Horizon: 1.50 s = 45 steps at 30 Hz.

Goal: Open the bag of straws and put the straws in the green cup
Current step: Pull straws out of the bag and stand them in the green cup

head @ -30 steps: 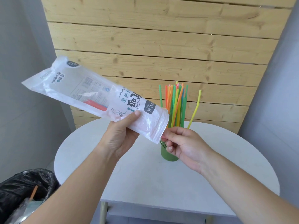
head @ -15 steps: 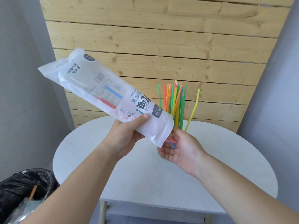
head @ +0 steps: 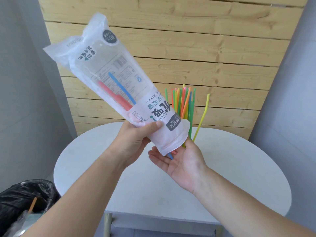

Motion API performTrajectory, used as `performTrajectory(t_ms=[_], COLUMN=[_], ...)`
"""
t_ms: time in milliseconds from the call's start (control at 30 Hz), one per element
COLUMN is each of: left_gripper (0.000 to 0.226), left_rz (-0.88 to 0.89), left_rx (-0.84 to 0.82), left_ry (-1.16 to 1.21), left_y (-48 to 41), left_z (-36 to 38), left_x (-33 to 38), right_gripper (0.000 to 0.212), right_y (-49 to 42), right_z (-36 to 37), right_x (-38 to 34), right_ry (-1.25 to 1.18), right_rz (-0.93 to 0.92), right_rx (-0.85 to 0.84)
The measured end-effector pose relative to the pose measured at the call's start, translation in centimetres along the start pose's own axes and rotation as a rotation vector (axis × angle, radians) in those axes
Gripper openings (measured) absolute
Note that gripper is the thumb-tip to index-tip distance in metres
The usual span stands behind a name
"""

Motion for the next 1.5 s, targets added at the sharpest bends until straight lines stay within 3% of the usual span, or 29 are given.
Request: performTrajectory(t_ms=[100, 300, 467, 600, 733, 900, 1067, 1500], left_gripper=[0.043, 0.035, 0.042, 0.029, 0.036, 0.026, 0.009, 0.005], left_rz=[0.022, 0.073, 0.081, 0.105, 0.13, 0.11, 0.04, -0.012], left_rx=[0.017, 0.12, 0.172, 0.192, 0.225, 0.246, 0.326, 0.496], left_ry=[-0.016, -0.004, 0.044, 0.089, 0.109, 0.181, 0.292, 0.467], left_y=[0.0, 0.0, -0.1, 0.0, -0.1, -0.1, -0.2, 0.0], left_z=[0.1, -1.5, -2.8, -3.3, -4.3, -5.4, -6.7, -8.7], left_x=[0.4, 2.0, 2.2, 2.5, 3.0, 2.3, 1.0, -1.7], right_gripper=[0.05, 0.059, 0.042, 0.029, 0.016, 0.003, 0.005, 0.007], right_y=[0.2, -0.5, -0.6, -0.7, -0.8, -1.0, -0.8, 1.7], right_z=[0.6, 0.1, -0.3, -0.6, -0.8, -0.8, -1.2, -3.9], right_x=[0.3, 1.1, 0.6, 0.2, -0.5, -2.4, -5.6, -17.9], right_ry=[0.011, 0.003, -0.006, -0.026, -0.047, -0.086, 0.099, 0.595], right_rz=[-0.008, 0.072, 0.057, 0.02, -0.023, -0.09, -0.183, -0.428], right_rx=[-0.016, -0.015, -0.028, -0.01, -0.014, -0.042, -0.078, -0.047])
Point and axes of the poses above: each hand's wrist, its own y-axis away from the middle knuckle, its own z-axis out of the palm, x = y × z, the point moved 9 cm from there along -y, towards the middle knuckle, and after that the axes turned 9 degrees about -y, right-handed, at the moved point
